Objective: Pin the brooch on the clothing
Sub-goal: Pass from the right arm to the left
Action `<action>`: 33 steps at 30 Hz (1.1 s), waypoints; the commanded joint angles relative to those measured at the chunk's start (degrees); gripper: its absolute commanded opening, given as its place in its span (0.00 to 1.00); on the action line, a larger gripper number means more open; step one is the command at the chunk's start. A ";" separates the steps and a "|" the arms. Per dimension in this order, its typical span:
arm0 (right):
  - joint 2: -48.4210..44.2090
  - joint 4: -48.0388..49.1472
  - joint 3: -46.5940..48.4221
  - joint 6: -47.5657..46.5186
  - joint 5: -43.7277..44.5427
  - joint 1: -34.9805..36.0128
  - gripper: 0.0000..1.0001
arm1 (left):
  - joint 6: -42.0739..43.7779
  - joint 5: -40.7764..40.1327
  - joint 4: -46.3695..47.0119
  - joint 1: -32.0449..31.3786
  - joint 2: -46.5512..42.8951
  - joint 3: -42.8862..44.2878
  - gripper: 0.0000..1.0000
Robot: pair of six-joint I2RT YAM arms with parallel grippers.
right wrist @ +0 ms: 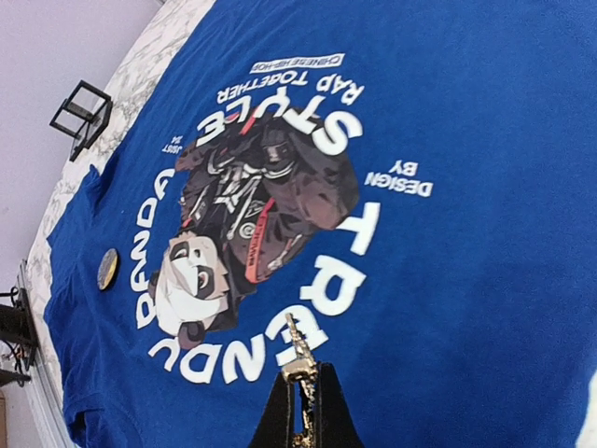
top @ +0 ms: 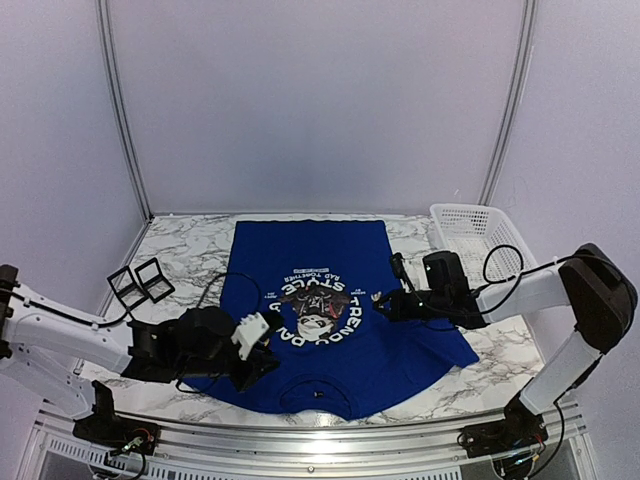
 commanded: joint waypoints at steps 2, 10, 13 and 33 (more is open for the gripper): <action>0.27 -1.42 1.98 2.72 2.61 6.39 0.00 | 8.53 5.10 1.66 -4.50 12.84 7.27 0.22; -1.63 4.06 -4.05 11.68 4.39 12.19 0.00 | 8.58 5.76 1.57 -5.40 18.79 8.05 0.19; -3.33 3.95 -5.26 13.61 6.26 14.18 0.00 | 7.74 4.57 1.55 -6.42 18.68 6.41 0.18; -18.41 -3.11 -11.07 18.09 14.58 18.62 0.00 | -3.20 -1.18 2.01 -12.02 2.56 -7.68 0.20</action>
